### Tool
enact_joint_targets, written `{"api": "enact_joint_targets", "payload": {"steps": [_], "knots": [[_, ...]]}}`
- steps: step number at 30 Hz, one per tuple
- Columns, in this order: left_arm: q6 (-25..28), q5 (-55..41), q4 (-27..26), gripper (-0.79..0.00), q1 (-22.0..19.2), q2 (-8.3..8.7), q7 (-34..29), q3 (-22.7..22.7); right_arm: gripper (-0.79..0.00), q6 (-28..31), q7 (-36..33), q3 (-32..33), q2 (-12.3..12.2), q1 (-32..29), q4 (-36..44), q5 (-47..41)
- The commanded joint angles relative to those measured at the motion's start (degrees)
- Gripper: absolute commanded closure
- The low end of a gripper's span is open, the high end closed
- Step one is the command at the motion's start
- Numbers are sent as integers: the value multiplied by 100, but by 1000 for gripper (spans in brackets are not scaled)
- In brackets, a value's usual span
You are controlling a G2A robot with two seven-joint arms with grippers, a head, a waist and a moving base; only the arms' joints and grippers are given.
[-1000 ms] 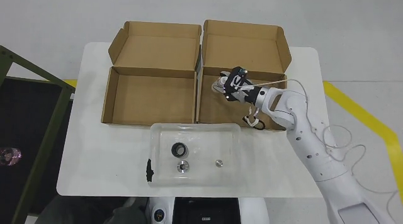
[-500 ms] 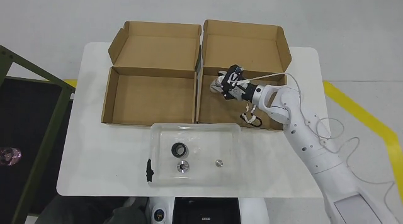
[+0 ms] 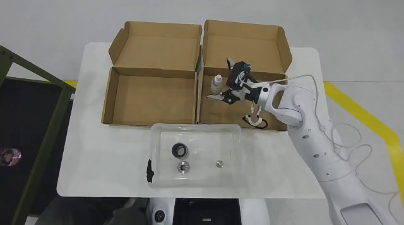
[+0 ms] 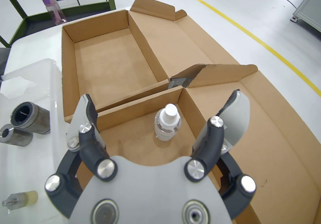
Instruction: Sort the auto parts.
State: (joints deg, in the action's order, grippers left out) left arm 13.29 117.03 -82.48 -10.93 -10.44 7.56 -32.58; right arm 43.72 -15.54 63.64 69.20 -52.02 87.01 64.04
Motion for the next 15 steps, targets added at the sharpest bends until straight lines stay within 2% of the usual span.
{"api": "enact_joint_targets", "payload": {"steps": [1, 6, 15], "knots": [[0, 0, 0, -785, 0, 0, 0, 0, -785, 133, -182, 75, -32, -83, 249, -164], [0, 0, 0, -785, 0, 0, 0, 0, -785, 562, -674, 157, -112, -289, 823, -528], [0, 0, 0, -785, 0, 0, 0, 0, -785, 955, -1565, 183, -272, -892, 1847, -875]]}}
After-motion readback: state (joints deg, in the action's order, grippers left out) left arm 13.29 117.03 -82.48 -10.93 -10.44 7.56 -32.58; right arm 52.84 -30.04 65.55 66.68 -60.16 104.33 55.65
